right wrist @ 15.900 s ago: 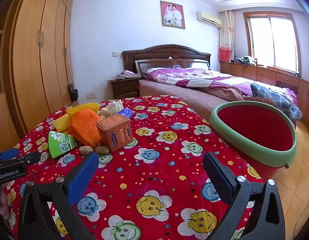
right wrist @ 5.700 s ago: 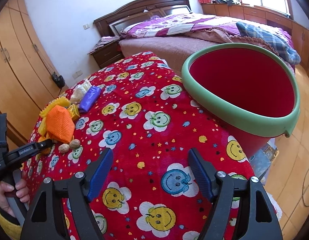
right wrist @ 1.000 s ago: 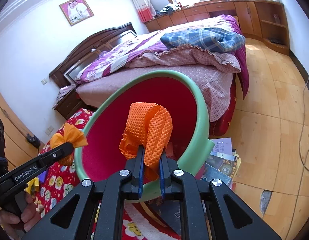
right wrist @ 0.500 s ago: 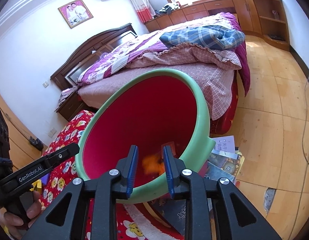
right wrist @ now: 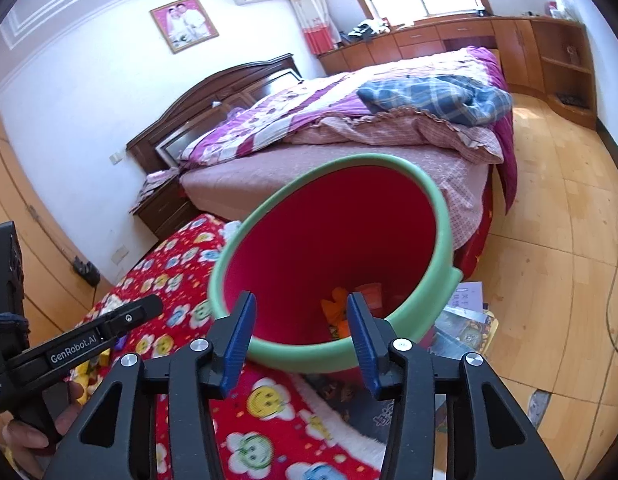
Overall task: Collect trash
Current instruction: 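Move both open grippers back over the remaining trash on the bed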
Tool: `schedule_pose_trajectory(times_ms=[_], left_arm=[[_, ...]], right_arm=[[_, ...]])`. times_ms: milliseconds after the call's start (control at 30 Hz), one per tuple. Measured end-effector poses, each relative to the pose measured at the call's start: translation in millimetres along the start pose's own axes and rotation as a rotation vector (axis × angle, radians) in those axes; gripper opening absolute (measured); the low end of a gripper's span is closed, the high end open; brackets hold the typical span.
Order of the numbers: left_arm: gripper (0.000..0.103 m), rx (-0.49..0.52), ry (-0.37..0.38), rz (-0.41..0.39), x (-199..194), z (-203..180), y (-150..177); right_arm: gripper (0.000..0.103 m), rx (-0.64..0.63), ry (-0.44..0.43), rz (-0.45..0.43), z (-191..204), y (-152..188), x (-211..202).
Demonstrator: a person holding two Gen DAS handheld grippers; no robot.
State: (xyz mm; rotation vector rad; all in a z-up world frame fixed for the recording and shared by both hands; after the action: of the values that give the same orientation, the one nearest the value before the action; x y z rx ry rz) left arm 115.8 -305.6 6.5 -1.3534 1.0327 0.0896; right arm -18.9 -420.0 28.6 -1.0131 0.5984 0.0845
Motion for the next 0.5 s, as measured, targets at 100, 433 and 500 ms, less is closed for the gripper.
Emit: schedule_pose_trajectory(times_ms=[100,433,500], left_arm=[[0.045,-0.016,-0.024,-0.007,-12,13,3],[0.045,-0.095,-0.143,-0.028,-54,80,19],[0.045,-0.113,-0.174,-0.028,-60,97,23]], right_arm=[[0.051,-0.011,-0.020,0.008,12,5,-4],[0.060,-0.060,-0.073,0.030,49,20,-12],[0.061,-0.065,-0.083,0.037,56,23,-12]])
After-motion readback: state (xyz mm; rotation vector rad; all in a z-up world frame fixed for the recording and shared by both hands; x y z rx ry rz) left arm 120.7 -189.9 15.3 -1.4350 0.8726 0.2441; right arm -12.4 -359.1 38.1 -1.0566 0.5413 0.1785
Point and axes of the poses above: each gripper's, at about its wrist camera, not at the fingertips, and x roughly the way its jaws point, z to its left, y to its underside, the point moved 8 cm from there along x, roughly the way its jaws point, and after that the axes turned 6 degrees about -z, right-handed, at the moved point
